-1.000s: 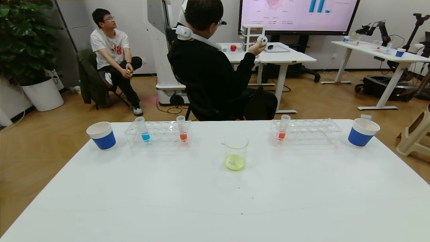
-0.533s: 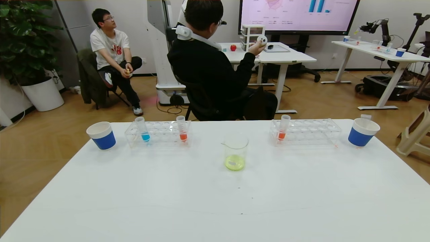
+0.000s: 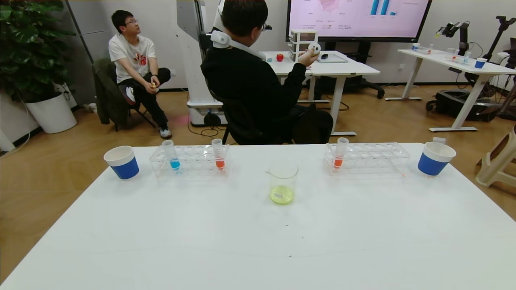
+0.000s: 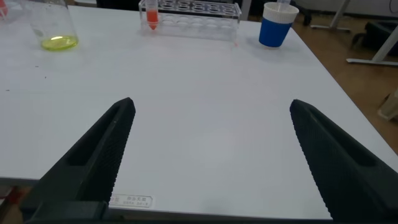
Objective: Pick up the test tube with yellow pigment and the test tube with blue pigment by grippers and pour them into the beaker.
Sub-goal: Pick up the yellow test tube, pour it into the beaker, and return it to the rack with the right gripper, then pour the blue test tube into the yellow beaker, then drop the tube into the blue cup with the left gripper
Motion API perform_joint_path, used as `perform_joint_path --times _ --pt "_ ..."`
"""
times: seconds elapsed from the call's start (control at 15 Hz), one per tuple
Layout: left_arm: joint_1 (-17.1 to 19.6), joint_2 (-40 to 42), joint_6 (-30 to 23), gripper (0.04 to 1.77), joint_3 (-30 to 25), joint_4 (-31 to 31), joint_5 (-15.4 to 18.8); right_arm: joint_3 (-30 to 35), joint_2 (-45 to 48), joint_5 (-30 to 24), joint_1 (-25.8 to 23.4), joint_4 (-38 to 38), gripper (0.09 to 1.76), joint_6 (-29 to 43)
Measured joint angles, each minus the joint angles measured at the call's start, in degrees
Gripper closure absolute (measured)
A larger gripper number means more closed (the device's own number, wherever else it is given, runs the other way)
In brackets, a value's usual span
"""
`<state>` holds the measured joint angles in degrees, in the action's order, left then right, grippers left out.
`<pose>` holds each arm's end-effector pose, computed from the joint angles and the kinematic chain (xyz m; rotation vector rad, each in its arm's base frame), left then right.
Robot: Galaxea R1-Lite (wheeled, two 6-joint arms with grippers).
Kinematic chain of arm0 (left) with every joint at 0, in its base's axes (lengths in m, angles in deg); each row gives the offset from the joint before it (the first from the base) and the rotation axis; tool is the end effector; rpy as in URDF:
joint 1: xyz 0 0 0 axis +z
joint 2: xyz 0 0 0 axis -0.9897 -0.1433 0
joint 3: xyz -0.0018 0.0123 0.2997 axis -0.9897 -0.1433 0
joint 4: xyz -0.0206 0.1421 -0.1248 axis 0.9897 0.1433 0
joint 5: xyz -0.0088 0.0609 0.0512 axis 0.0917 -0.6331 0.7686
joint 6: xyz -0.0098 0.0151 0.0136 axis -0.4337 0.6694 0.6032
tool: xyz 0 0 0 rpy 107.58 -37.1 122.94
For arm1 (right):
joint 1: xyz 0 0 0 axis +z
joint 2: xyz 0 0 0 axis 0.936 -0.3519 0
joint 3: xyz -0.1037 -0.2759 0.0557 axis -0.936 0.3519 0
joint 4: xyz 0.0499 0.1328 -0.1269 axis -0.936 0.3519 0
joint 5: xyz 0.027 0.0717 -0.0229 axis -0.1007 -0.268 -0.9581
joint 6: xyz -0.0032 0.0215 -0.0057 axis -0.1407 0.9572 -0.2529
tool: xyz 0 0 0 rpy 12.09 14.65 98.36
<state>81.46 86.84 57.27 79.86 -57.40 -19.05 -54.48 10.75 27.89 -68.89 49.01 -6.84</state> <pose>-0.0292 -0.0001 0.1003 0.0063 -0.0755 -0.0123 -0.0229 -0.0002 0.0746 -0.0475 0.0070 0.0098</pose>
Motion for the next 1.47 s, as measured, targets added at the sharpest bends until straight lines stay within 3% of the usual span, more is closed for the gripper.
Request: perform_joint_path --times 0.27,0.53,1.07,1.47 --pt "-0.51 -12.08 0.68 0.06 13.9 -2.36 0.51 0.0 0.0 0.0 0.0 -0.02 0.11 0.02" --pt "-0.84 -32.41 0.94 0.06 23.41 -14.36 0.68 0.0 0.0 -0.02 0.0 -0.02 0.11 0.0" --pt "-2.45 -76.57 0.69 0.06 27.54 -48.51 0.27 0.0 0.0 -0.02 0.0 -0.02 0.11 0.02" --pt "-5.42 -105.27 -0.24 0.06 31.12 -72.33 -6.36 0.0 0.0 -0.02 0.0 -0.02 0.11 0.02"
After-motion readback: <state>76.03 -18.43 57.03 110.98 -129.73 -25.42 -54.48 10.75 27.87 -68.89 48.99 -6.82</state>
